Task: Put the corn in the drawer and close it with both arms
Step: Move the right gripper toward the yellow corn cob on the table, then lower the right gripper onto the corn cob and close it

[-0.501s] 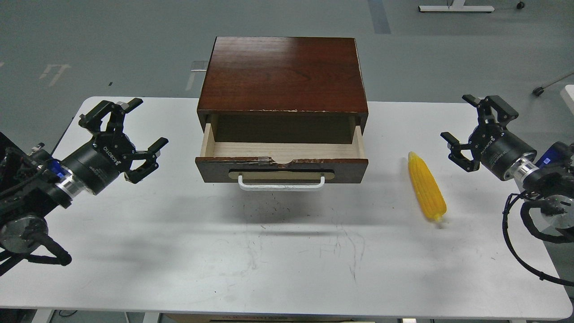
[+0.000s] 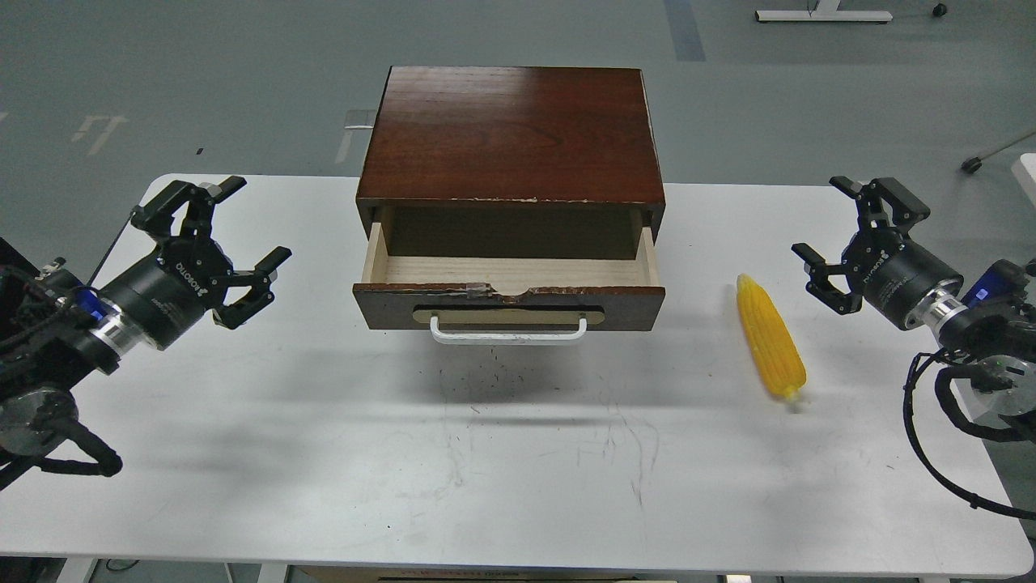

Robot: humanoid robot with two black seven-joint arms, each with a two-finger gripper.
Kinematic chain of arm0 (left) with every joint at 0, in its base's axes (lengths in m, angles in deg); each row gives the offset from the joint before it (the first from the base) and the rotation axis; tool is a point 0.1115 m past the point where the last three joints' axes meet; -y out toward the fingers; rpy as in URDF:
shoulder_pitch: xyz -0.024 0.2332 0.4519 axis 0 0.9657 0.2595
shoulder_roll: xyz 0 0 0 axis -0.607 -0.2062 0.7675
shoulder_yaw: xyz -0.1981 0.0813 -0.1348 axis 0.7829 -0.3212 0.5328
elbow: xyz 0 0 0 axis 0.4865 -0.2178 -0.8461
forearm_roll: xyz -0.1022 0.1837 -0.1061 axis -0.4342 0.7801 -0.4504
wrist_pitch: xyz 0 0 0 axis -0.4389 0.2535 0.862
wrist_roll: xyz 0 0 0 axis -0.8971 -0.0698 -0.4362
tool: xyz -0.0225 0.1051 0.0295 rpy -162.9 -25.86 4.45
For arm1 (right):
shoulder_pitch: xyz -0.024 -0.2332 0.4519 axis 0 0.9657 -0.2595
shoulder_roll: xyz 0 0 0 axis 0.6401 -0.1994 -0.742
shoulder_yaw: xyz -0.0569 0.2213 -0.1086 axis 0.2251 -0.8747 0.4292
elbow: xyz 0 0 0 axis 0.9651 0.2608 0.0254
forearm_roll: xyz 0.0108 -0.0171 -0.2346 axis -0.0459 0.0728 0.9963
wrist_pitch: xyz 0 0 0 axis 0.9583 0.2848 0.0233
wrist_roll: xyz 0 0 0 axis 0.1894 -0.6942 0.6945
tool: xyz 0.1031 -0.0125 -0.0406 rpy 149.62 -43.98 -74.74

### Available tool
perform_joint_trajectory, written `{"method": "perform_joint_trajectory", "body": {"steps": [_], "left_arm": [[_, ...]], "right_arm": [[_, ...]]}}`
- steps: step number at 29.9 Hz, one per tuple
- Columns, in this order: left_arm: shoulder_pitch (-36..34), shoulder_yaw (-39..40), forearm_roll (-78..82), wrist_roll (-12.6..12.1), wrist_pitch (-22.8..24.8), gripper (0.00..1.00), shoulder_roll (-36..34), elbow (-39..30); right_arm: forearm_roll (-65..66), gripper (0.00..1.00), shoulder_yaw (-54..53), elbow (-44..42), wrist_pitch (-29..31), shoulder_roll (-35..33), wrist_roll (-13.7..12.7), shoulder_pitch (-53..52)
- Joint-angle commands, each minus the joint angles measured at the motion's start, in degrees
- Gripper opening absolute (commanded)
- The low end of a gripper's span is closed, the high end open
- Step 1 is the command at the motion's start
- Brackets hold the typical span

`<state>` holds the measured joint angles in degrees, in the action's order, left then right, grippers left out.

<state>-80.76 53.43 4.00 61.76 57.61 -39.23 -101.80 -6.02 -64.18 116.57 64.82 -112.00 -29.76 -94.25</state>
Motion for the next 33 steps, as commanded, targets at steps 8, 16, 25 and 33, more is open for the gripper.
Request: {"method": "perform_joint_trajectory", "body": {"steps": [8,16,25,33], "left_arm": [[-3.95,0.66,0.73,0.0,2.5,1.0,-1.58,5.46],[-3.95,0.66,0.82,0.0,2.5,1.0,-1.05,5.2],[-3.86,0.66,0.82,0.0,2.5,1.0,-0.26,4.58],[-3.77,0.66,0.82,0.0,2.5,1.0,0.09,3.97]], "right_arm": [[0.72,1.0,0.73,0.09,0.36,-0.16,-0.01,-0.25],[31.72,1.0,2.58,2.02,0.62,-5.69,-0.01,-7.01],[61.08,1.0,15.57,1.76,0.01,-7.54,-0.01,-18.7],[66.82,1.0,31.05,-4.03,-5.18,-0.34,-0.01,-22.58]]}}
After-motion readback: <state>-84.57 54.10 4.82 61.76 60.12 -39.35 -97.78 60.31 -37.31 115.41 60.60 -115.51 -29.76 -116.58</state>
